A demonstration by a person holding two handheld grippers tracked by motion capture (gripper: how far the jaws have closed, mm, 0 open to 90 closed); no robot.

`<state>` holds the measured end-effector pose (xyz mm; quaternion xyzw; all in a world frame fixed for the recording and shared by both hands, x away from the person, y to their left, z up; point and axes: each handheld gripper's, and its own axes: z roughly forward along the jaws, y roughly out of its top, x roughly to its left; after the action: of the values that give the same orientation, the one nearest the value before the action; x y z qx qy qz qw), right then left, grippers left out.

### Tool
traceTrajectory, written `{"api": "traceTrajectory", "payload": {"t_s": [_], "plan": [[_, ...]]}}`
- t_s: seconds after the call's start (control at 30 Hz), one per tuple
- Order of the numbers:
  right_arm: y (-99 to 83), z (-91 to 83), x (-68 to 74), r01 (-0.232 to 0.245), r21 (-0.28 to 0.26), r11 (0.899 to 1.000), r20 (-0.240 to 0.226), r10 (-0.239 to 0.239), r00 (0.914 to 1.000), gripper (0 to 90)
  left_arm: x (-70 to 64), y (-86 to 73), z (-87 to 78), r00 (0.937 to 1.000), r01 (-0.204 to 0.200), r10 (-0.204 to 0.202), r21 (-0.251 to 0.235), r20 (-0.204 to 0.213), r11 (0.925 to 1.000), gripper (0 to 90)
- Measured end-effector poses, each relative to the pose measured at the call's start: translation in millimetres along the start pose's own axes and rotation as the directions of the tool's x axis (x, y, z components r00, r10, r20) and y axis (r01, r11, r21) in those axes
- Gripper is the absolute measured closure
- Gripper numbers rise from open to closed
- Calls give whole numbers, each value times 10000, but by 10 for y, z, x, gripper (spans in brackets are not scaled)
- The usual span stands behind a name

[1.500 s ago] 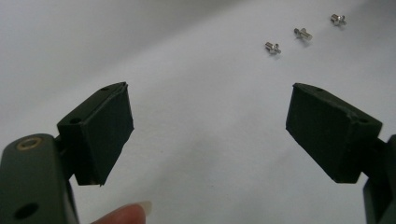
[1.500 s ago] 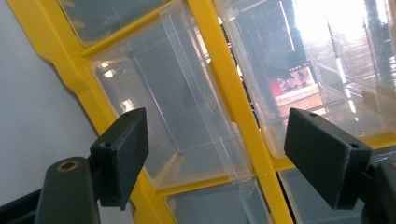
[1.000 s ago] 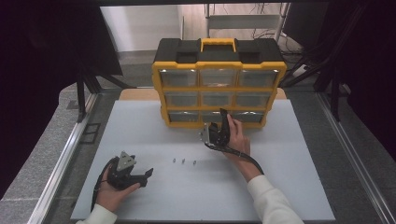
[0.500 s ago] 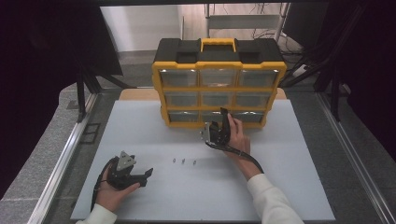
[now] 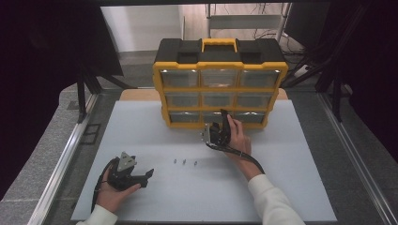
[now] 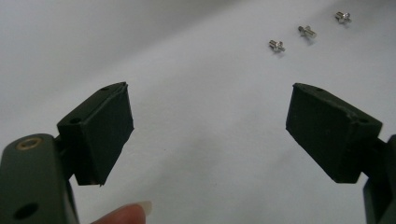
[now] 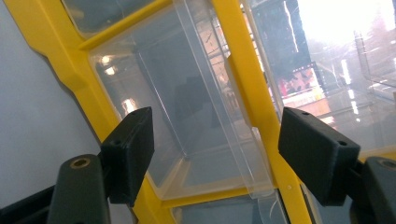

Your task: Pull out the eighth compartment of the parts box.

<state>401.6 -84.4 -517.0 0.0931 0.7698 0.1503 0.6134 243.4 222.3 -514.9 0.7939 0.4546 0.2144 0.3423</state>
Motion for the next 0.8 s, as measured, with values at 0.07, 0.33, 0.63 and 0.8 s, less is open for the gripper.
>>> {"api": "traceTrajectory", "payload": {"t_s": [0.07,0.33,0.63,0.8], "plan": [[-1,5,4,60,3,10000,-1,-60,10000,283,0,0,1,10000,-2,2,-2,1,10000,153],[-23,37,18,64,119,9999,-37,-63,10000,326,1,0,0,10000,18,-18,-4,-1,10000,153],[-28,49,27,331,105,9994,91,-331,9994,347,-1,0,1,10000,22,-22,-1,-9,10000,153],[-25,47,34,518,93,9986,318,-521,9981,415,-2,0,0,10000,18,-18,-10,-19,10000,153]]}}
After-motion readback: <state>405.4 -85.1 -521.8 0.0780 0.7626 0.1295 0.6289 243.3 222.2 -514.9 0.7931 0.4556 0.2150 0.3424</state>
